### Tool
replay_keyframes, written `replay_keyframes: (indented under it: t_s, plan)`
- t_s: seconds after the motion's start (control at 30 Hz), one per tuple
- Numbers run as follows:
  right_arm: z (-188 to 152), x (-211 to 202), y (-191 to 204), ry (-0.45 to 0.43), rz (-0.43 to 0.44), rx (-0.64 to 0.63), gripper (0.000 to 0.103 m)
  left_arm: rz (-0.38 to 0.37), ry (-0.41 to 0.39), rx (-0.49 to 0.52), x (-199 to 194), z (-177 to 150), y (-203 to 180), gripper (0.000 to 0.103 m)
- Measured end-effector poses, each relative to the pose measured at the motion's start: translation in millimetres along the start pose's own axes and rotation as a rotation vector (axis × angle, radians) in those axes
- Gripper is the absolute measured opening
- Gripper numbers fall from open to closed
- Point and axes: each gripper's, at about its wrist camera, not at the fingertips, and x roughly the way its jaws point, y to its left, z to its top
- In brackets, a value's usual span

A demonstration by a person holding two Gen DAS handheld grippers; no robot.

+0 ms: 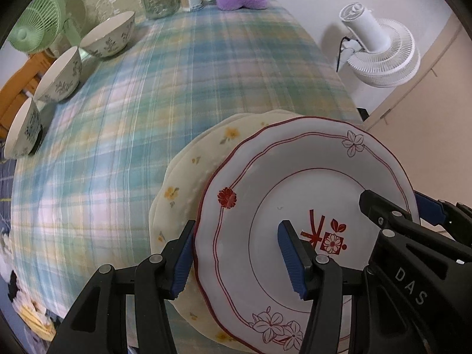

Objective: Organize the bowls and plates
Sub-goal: 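Lower the red-rimmed plate onto the yellow-flower stack, gripping the stack rim with both tools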

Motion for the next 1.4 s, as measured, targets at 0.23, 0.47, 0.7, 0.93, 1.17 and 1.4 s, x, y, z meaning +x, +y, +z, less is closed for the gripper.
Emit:
replay_keyframes:
  t_s: [0.23,0.47,0.7,0.93,1.17,1.4]
  plan:
    - [3,5,0,0.001,0.018,-0.036,0.052,0.021,-0.003,-0.042,2,-1,0,0.056]
    - [2,4,-5,-0.002,0.057,-0.052,0.052,0.039,-0.023,-0.071,3,-5,1,0.057]
    - [-5,-9,-24,-0.035,0.062,-0.045,0.040,0.063,-0.047,-0.101,2,-6,0,0.057]
    - [-7,-13,-17,-0.053,0.082,-0.110,0.021,0.095,-0.056,-0.116,0,-8,-2,0.057]
    - [-4,-8,-16,-0.045,0.100,-0.127,0.021,0.172,-0.063,-0.108,-1,-11,-6,0.057]
    - [-1,-2,-1,-0.035,0.130,-0.155,0.021,0.204,-0.064,-0.127,0,-11,2,0.058]
